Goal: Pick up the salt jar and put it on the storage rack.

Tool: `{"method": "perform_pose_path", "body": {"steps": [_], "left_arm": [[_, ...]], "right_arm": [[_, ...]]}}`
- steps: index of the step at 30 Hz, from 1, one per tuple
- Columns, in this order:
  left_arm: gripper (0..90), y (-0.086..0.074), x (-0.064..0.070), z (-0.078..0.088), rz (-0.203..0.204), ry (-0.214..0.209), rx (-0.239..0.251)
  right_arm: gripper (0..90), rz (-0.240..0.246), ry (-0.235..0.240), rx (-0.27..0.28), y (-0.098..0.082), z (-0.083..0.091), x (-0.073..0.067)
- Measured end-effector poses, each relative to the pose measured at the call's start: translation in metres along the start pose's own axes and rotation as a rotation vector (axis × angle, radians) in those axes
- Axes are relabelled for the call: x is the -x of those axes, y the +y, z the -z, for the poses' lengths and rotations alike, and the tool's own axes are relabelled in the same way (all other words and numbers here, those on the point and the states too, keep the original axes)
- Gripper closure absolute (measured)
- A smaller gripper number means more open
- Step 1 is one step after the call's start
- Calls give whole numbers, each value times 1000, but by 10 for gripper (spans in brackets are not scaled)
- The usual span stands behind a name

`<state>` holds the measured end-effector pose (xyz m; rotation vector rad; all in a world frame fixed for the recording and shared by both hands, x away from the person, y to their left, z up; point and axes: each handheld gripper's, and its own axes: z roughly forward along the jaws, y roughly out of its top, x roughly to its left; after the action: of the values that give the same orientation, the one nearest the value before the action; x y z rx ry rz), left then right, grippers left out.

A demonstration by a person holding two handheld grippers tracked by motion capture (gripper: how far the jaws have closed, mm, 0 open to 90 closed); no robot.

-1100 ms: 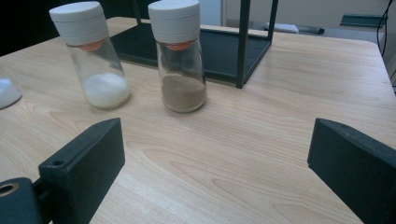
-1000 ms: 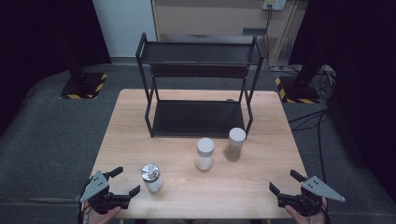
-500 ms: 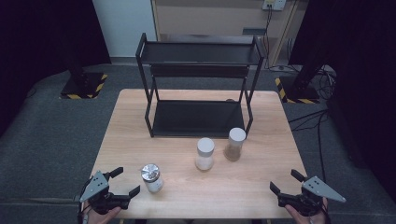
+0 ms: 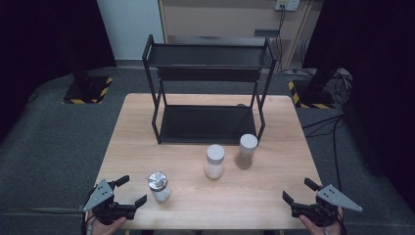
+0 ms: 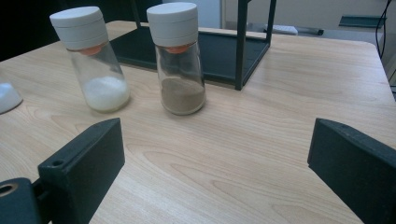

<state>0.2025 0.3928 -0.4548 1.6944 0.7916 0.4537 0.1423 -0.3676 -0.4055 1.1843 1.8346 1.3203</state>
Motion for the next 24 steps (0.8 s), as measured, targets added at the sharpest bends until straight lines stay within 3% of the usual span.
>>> {"method": "perform_pose_path", "body": {"steps": [24], "left_arm": [[16, 5, -2, -3, 18, -5, -23]], "right_arm": [[28, -12, 0, 4, -1, -1, 1]]}}
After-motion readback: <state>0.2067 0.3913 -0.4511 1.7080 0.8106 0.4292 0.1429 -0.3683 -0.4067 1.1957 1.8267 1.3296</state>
